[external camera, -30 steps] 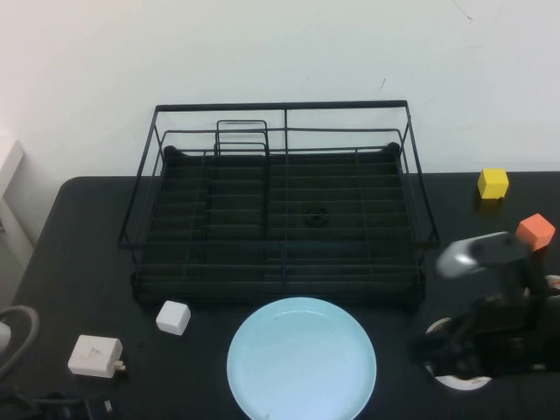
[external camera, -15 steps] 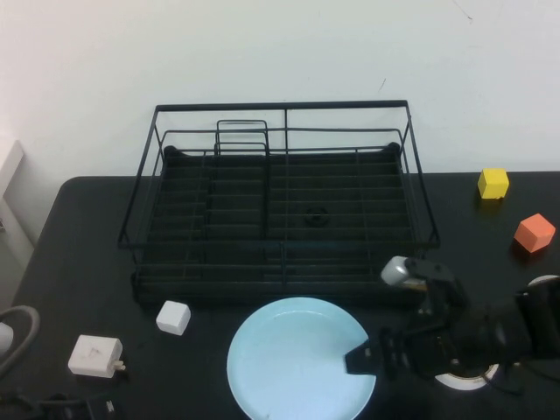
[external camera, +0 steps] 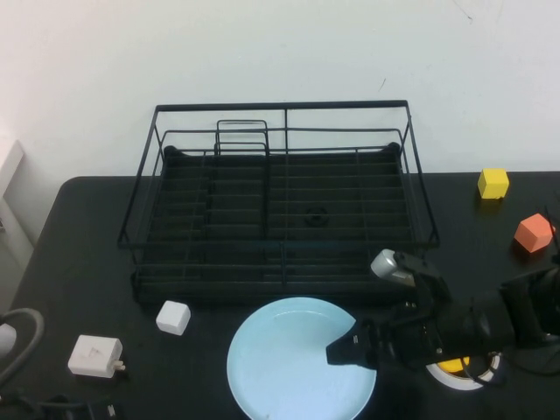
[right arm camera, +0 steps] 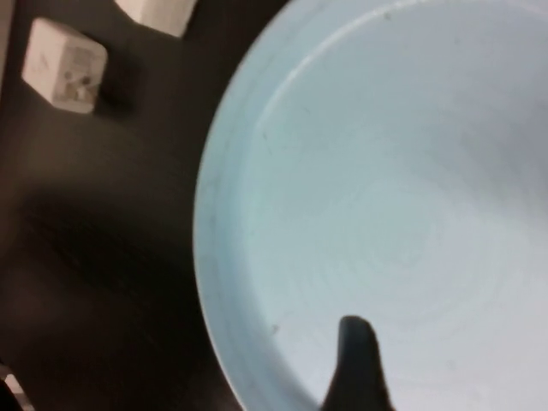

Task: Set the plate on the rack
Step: Pick up the plate from the table, then hand over the plate, then place the plate on the rack

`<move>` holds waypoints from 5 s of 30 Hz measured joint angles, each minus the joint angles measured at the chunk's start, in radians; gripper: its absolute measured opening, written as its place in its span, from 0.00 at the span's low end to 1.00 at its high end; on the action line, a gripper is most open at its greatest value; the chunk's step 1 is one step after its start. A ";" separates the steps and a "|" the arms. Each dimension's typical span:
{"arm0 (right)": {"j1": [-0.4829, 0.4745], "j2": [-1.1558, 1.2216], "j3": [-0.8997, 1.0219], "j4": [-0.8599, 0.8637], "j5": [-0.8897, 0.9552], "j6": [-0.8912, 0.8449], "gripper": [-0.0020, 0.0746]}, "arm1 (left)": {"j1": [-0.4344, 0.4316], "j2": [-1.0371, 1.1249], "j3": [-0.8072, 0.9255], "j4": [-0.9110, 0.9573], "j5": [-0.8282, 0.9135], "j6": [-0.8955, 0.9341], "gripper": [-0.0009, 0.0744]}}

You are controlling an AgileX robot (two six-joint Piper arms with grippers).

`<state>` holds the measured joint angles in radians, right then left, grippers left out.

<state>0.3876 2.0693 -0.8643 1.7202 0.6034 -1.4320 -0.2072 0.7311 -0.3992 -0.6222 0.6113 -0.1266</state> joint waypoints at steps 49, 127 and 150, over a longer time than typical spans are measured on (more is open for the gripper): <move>-0.011 0.105 -0.018 -0.041 0.114 -0.007 0.05 | 0.000 0.000 0.000 -0.110 0.058 0.073 0.01; -0.097 -0.757 0.041 -0.044 0.485 -0.147 0.70 | -0.007 0.013 -0.203 -0.529 0.019 0.908 0.13; -0.428 -0.761 -0.068 -0.599 0.593 -0.062 0.04 | -0.003 0.707 -0.817 -0.163 -0.387 1.446 0.13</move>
<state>-0.0404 1.3080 -0.9320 1.1217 1.1960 -1.4939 -0.2103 1.4377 -1.2160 -0.7850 0.2245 1.3196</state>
